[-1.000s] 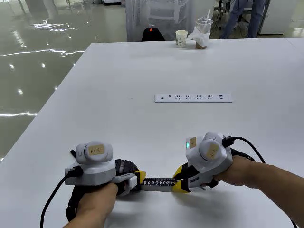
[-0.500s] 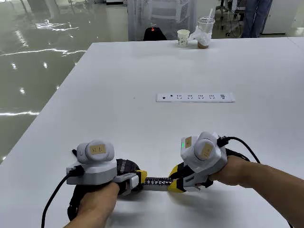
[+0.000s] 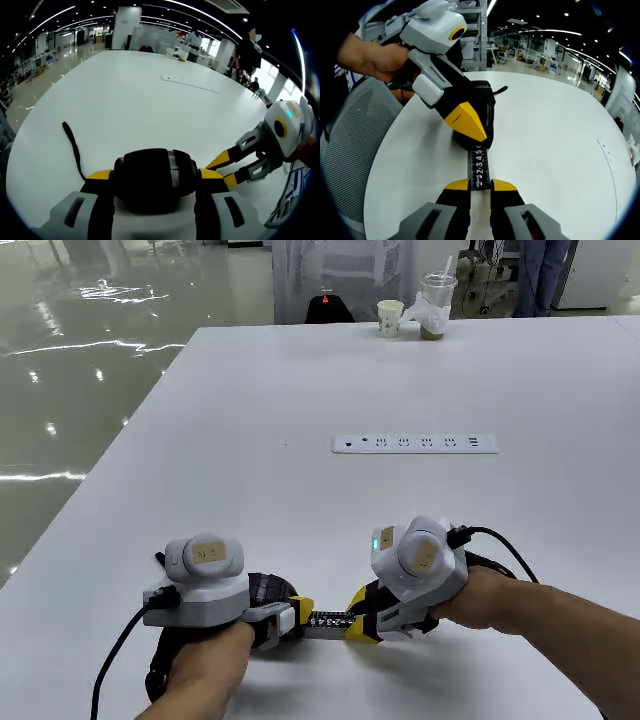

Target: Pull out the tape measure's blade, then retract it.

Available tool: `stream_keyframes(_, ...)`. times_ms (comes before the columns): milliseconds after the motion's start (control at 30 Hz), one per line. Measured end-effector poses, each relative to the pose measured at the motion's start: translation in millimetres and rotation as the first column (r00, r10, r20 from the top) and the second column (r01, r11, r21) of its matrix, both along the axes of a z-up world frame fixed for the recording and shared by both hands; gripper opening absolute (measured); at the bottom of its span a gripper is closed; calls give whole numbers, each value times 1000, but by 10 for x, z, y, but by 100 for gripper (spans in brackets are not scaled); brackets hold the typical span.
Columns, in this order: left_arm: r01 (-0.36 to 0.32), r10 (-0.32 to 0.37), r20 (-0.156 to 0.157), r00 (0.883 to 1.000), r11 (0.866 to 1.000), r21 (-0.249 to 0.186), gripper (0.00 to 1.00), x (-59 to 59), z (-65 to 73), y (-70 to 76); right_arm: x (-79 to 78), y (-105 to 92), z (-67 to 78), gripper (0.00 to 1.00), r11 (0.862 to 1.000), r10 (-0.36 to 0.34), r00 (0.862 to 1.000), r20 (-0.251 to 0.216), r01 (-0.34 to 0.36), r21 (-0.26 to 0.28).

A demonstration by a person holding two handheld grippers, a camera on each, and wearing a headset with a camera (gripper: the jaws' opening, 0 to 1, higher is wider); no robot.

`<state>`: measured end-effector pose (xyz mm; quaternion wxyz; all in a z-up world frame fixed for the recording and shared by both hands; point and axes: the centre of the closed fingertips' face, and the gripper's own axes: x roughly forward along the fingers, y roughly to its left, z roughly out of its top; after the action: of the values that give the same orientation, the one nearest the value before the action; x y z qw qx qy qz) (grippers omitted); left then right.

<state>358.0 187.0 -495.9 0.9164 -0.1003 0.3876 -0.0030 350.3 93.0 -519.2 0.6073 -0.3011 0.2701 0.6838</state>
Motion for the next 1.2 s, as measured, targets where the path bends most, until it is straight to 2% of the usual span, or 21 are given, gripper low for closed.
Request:
stream_keyframes(767, -10, 10, -1, 1000, 1000, -9, 60, 1, 4, 1, -25, 294, 3, 11, 1000, 11, 1000, 4, -11, 29)
stream_keyframes(1200, -11, 11, 0, 1000, 1000, -8, 60, 2, 3, 1, -41, 397, -5, 11, 999, 15, 1000, 0, -15, 41)
